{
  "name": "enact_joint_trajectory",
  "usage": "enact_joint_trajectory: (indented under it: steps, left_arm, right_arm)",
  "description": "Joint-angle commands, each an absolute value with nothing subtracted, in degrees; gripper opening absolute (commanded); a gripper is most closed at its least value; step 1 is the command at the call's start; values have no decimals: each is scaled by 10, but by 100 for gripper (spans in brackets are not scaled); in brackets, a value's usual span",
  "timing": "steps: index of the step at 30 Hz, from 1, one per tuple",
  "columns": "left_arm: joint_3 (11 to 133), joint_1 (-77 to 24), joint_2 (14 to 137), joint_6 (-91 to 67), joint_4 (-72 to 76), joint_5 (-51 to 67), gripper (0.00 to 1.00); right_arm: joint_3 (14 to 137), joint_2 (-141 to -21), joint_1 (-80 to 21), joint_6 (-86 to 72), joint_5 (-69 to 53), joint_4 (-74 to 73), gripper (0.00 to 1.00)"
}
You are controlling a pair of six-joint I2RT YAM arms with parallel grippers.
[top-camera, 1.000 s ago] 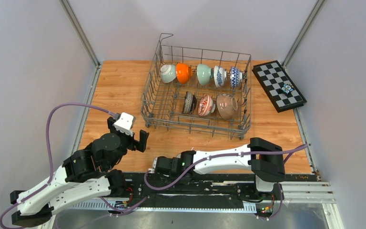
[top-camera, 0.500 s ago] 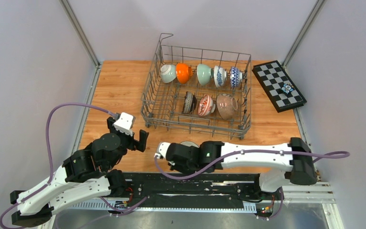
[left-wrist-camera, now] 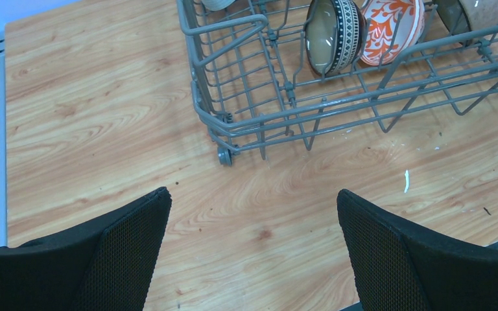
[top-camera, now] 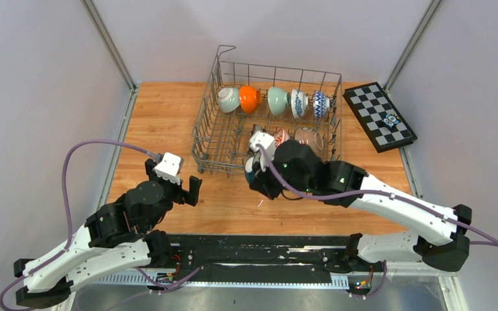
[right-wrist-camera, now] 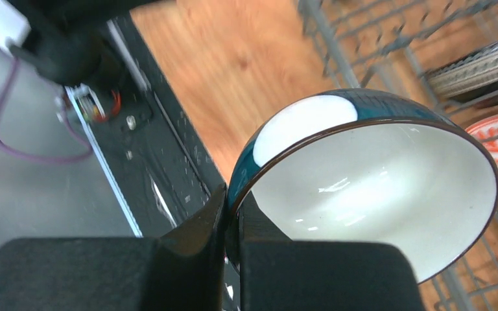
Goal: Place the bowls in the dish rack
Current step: Place the bowl in the dish rack.
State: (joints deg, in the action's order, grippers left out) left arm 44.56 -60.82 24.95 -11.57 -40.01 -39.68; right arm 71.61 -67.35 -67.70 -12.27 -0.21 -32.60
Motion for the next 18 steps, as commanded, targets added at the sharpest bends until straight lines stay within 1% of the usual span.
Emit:
enact_joint_trajectory:
  steps: [1,7,12,18]
  left_arm:
    - [440,-603,244,-121,-404,-402,100]
    - [440,-603,241,-121,-405,-402,100]
    - [440,-603,238,-121,-405,-399,100]
    - [439,-603,236,-121,-403,-393,100]
  right_arm:
    - [780,-658,-618,-147,-40,-230,3]
    - [840,-695,-559,-165,-64,-151,3]
    - [901,-763,-509,-201,-83,-105,3]
    - [928,-849,-461,-242,-136,-11,3]
